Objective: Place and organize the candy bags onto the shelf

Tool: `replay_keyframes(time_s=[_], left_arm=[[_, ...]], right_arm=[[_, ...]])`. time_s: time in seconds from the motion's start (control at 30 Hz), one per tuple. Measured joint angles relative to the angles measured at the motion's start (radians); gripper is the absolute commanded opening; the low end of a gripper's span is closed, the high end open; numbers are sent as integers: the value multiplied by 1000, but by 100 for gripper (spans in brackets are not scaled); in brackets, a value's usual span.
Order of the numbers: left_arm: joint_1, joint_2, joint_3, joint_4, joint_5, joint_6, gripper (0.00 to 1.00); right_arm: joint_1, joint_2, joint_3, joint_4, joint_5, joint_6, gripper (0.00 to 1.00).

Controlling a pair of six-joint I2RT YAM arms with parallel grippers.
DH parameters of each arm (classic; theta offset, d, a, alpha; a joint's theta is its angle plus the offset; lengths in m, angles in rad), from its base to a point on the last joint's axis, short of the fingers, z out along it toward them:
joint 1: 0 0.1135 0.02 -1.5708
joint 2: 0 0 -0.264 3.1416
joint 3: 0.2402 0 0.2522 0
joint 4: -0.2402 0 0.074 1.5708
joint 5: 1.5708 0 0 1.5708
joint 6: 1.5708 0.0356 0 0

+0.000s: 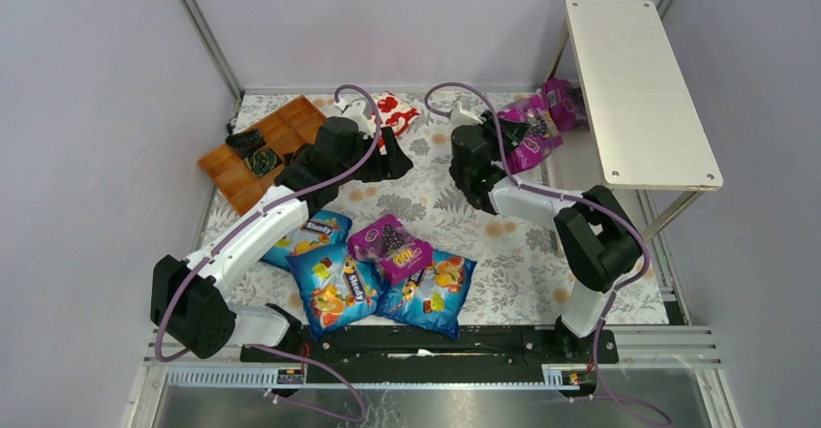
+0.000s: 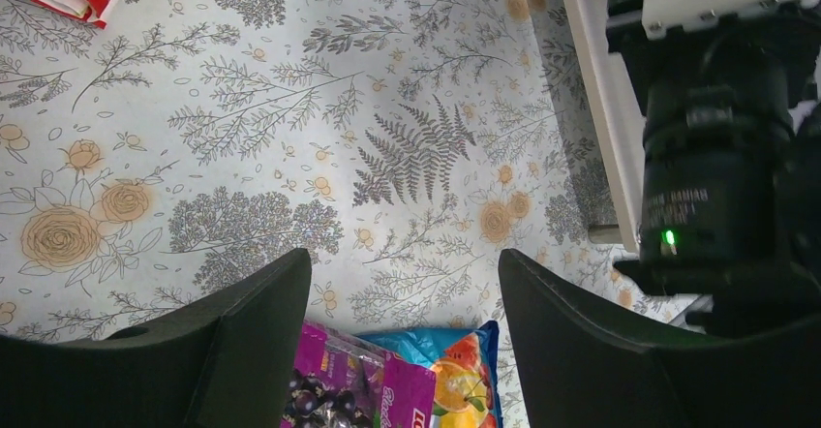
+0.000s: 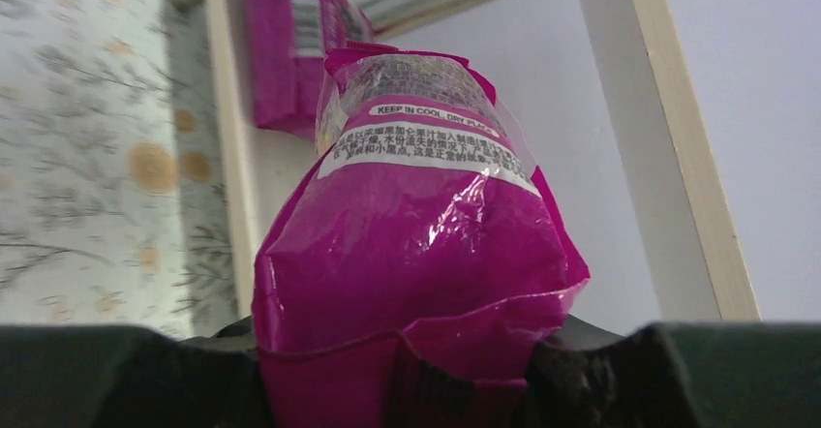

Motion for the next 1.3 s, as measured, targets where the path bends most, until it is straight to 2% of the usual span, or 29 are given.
replay_keyframes(time_s=[0.07, 0.17, 0.37, 0.47, 0.6, 0.8, 0.87, 1.0, 1.17, 1.3], left_arm=[[0, 0, 0, 0, 6, -2, 76], [0, 0, 0, 0, 15, -3, 76], [0, 0, 0, 0, 31, -7, 76], [-3, 0, 0, 0, 35, -8, 77], [-7, 0, 0, 0, 38, -8, 77], [-10, 0, 0, 0, 38, -9, 77], [-10, 0, 0, 0, 39, -10, 77], [-12, 0, 0, 0, 42, -10, 77], [-13, 2, 0, 0, 48, -11, 77], [-14, 10, 0, 0, 57, -11, 77]], right_arm=[[-45, 30, -5, 61, 13, -71, 30], [-99, 34, -2, 43, 20, -61, 30], [-192, 36, 72, -306, -30, 215, 31], [-233, 48, 111, -425, -67, 311, 31], [-284, 89, 146, -530, -103, 397, 32], [-345, 146, 152, -625, -146, 460, 38], [-362, 159, 163, -647, -145, 467, 46], [-388, 187, 223, -702, -145, 510, 72], [-399, 209, 317, -843, -185, 618, 92], [-387, 210, 381, -983, -229, 710, 98]])
